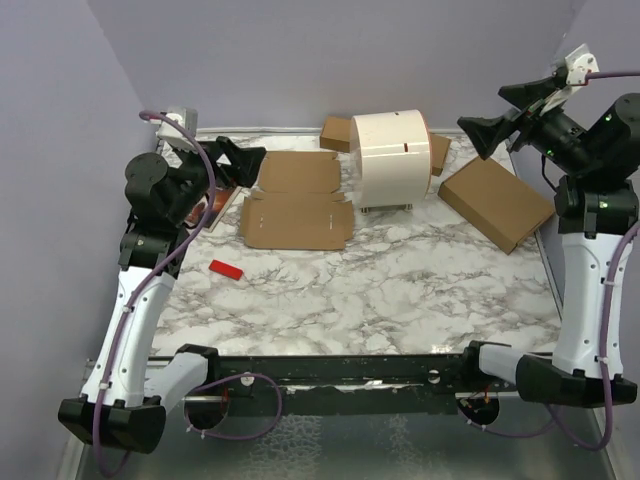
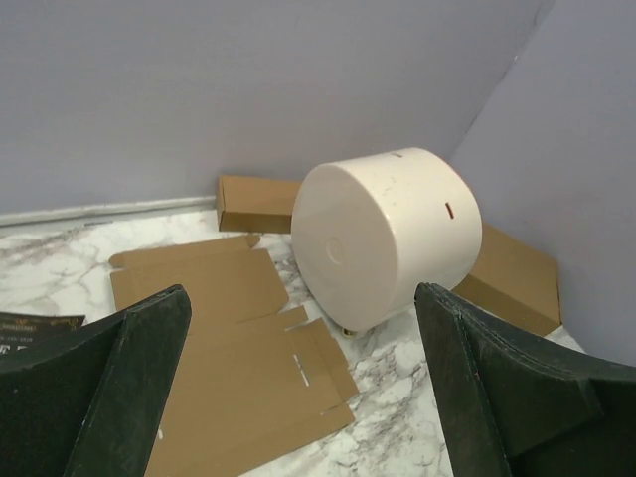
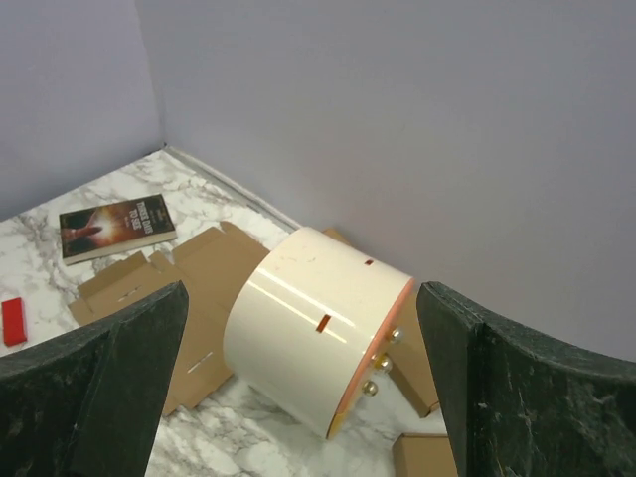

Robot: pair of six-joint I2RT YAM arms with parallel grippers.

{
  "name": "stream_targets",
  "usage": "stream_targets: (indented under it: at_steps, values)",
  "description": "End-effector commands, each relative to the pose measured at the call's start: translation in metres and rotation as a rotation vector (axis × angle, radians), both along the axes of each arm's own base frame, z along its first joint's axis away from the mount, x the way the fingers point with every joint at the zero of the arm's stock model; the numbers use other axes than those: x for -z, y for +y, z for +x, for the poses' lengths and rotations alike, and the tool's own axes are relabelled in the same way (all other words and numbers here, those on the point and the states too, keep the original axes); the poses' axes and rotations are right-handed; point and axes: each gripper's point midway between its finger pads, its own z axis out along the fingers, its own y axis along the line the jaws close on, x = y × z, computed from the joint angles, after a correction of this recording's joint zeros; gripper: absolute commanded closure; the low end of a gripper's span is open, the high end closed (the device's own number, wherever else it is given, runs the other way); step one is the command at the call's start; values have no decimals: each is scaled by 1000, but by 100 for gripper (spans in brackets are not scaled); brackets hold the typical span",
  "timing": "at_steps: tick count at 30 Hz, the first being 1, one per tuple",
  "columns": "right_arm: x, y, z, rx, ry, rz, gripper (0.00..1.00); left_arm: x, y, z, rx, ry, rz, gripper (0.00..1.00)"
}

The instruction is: Fold the paper box

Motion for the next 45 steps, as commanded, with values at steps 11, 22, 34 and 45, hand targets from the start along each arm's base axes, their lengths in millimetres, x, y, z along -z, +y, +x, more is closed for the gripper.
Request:
stream_targets:
  at_steps: [11,22,34,45]
  values:
    - [53,19,6,117,196,110,1,42,-5,-19,50,69,-110,1]
    - [107,65,-44,-212,188,-52,1,84,-25,-31,184,129,-256,2]
    - [240,96,-95,-584,336,-46,1,193,-3,-21,13,261,-267,6]
    - [308,92,-93,-578,357,-99,1,288,59,21,-283,473,-193,15]
